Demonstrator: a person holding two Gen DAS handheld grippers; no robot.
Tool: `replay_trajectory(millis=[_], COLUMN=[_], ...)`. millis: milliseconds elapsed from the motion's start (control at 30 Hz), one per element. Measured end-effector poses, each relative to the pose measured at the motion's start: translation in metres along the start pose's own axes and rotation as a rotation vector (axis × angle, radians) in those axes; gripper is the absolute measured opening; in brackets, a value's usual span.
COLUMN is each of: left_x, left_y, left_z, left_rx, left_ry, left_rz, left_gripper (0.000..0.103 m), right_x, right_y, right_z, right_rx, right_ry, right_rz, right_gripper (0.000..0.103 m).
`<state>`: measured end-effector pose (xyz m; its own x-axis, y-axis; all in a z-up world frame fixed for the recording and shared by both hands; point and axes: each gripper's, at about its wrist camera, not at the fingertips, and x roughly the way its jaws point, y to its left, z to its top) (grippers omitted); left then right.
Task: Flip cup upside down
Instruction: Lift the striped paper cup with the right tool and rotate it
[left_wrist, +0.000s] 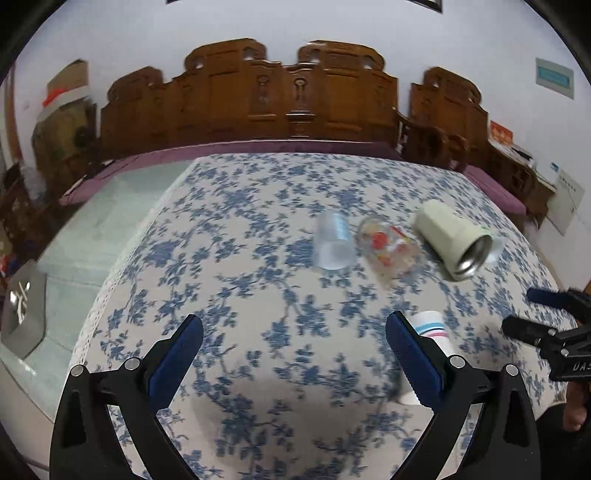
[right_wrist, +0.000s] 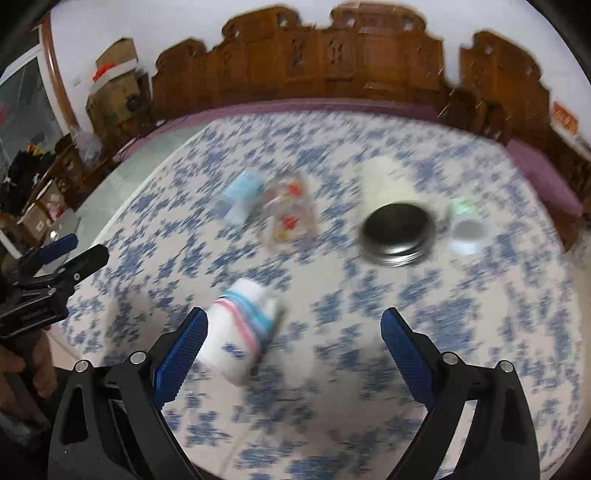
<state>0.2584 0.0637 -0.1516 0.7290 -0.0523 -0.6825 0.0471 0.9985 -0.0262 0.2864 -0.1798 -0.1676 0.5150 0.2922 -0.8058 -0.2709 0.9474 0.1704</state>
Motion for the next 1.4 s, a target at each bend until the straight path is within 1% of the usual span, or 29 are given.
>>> replay_trajectory(millis=[67, 233, 333, 467, 500, 533, 633, 833, 900, 1000, 1067, 1133, 1200, 1267, 1400], left_x=[0.004, 0.011, 0.015, 0.018, 0.018, 0.018, 0.018, 0.019, 0.019, 0.019, 0.018, 0.018, 0.019, 0.019, 0.019], left_y=[0.009, 0.028, 0.03, 0.028, 0.026, 0.026, 0.023, 0.024, 0.024, 0.021, 0.02, 0.02, 0.019, 0.018, 0.015], left_z=[-0.003, -0.009, -0.009, -0.011, -0.012, -0.012, -0.013, -0.013, -0.013, -0.014, -0.014, -0.014, -0.014, -0.014, -0.014], left_rx=[-0.014, -0.037, -0.042, -0.036, -0.033, -0.029, -0.013, -0.023, -0.021, -0.015, -0.012, -0.01, -0.009, -0.008, -0.003], left_ry=[0.006, 0.018, 0.025, 0.037, 0.041, 0.042, 0.04, 0.042, 0.043, 0.047, 0.045, 0.046, 0.049, 0.051, 0.052], left_rz=[0.003, 0.019, 0.022, 0.011, 0.006, 0.004, 0.013, 0.011, 0.01, 0.009, 0.008, 0.008, 0.009, 0.007, 0.001], left_gripper=[0.095, 0.095, 0.095, 0.095, 0.095, 0.095, 0.095, 0.095, 0.095, 0.095, 0.095, 0.095, 0.095, 0.095, 0.095], right_x=[0.014, 0.051, 0.071, 0.097, 0.102, 0.106, 0.113, 0.117, 0.119, 0.122, 0.123, 0.121, 0.117, 0.11, 0.094], right_y=[0.009, 0.023, 0.025, 0.019, 0.019, 0.017, 0.013, 0.009, 0.008, 0.003, 0.002, 0.001, 0.001, -0.004, -0.007], right_z=[0.004, 0.015, 0.019, 0.017, 0.016, 0.016, 0.016, 0.018, 0.02, 0.022, 0.023, 0.023, 0.023, 0.024, 0.026], right_rx=[0.008, 0.063, 0.105, 0.18, 0.19, 0.208, 0.25, 0.276, 0.278, 0.283, 0.28, 0.26, 0.248, 0.242, 0.186], right_ry=[0.053, 0.184, 0.262, 0.386, 0.412, 0.432, 0.454, 0.468, 0.471, 0.479, 0.48, 0.471, 0.45, 0.404, 0.282], right_rz=[0.01, 0.037, 0.044, 0.09, 0.101, 0.112, 0.128, 0.153, 0.156, 0.157, 0.17, 0.169, 0.175, 0.192, 0.147], right_gripper=[0.091, 0.088, 0.087, 0.087, 0.085, 0.084, 0.084, 0.084, 0.082, 0.075, 0.065, 0.063, 0.062, 0.062, 0.061])
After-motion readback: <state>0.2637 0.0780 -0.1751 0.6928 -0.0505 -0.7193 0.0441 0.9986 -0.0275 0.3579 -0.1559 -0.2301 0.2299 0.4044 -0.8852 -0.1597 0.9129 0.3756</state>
